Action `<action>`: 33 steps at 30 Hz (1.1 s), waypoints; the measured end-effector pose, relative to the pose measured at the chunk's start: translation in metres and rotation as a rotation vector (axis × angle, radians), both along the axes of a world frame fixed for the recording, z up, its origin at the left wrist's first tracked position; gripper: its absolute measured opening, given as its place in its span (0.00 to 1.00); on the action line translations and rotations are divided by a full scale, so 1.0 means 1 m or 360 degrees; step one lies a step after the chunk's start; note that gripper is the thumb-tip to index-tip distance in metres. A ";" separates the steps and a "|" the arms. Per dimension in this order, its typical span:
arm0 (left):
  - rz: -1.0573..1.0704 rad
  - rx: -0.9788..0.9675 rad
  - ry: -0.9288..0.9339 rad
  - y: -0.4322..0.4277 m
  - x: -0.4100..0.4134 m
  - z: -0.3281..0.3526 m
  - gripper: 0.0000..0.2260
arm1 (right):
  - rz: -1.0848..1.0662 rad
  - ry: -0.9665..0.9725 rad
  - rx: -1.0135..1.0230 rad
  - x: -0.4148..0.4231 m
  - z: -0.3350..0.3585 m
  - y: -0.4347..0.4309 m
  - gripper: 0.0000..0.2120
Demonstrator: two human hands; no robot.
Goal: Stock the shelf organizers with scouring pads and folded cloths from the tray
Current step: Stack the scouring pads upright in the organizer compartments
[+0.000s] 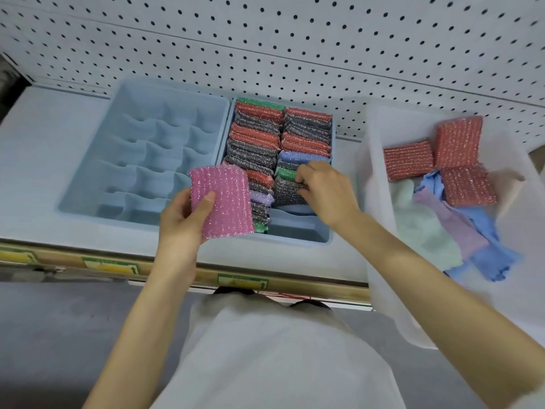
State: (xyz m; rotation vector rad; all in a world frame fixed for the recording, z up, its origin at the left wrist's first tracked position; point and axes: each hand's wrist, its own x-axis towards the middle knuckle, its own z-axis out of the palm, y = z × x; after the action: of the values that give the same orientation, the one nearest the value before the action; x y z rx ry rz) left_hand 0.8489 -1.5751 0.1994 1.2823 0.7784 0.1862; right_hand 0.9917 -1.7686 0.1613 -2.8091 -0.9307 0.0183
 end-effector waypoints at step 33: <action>-0.1073 0.1921 -0.0001 -0.013 0.023 -0.050 0.21 | 0.0218 -0.0156 -0.0339 -0.027 0.036 -0.022 0.23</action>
State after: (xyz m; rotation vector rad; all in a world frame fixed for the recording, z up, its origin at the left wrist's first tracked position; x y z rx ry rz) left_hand 0.8723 -1.5879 0.1493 2.6047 0.1188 0.0962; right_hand 0.9645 -1.7907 0.1973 -2.9555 -1.2099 -0.0022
